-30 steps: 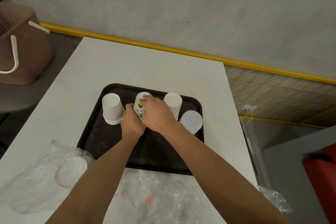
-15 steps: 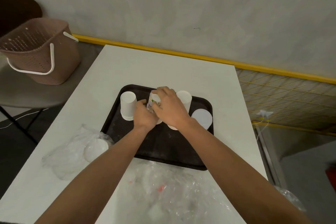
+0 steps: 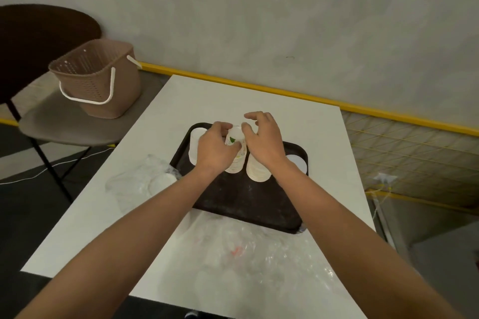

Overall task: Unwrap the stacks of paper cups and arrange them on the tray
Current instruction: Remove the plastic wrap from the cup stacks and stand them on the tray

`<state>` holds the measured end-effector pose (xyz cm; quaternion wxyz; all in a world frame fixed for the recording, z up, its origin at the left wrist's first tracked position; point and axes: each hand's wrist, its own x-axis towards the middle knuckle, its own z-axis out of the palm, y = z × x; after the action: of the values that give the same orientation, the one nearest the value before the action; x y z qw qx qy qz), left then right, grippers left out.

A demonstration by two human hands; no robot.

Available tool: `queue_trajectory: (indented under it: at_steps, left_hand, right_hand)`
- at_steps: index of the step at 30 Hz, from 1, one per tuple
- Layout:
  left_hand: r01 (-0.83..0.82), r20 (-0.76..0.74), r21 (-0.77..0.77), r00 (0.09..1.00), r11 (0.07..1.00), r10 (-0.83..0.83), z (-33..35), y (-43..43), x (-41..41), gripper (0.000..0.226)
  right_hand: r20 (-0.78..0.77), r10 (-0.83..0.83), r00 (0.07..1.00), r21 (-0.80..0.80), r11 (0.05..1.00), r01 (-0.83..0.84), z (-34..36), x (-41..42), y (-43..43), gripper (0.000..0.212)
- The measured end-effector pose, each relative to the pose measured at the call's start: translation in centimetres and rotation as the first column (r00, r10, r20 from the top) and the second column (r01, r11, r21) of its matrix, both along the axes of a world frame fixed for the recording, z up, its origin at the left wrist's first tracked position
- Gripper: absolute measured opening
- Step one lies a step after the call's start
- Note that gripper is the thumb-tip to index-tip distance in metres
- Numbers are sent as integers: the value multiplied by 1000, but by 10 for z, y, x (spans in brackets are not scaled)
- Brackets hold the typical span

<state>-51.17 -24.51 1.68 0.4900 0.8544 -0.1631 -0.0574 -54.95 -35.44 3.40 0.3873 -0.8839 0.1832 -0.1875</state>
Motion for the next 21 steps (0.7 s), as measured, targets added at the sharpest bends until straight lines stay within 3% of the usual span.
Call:
queue_trajectory:
  at_steps: [7, 15, 21]
  left_hand:
    - [34, 127, 35, 991, 999, -38, 30, 38, -1, 46]
    - [132, 125, 72, 982, 989, -141, 40, 115, 5, 42]
    - [212, 174, 56, 960, 976, -218, 33, 159, 6, 42]
  right_hand:
    - [41, -143, 989, 138, 981, 136, 7, 0, 21, 27]
    - [-47, -153, 987, 237, 958, 160, -8, -5, 95, 29]
    - [-70, -180, 981, 404, 894, 193, -24, -20, 138, 30]
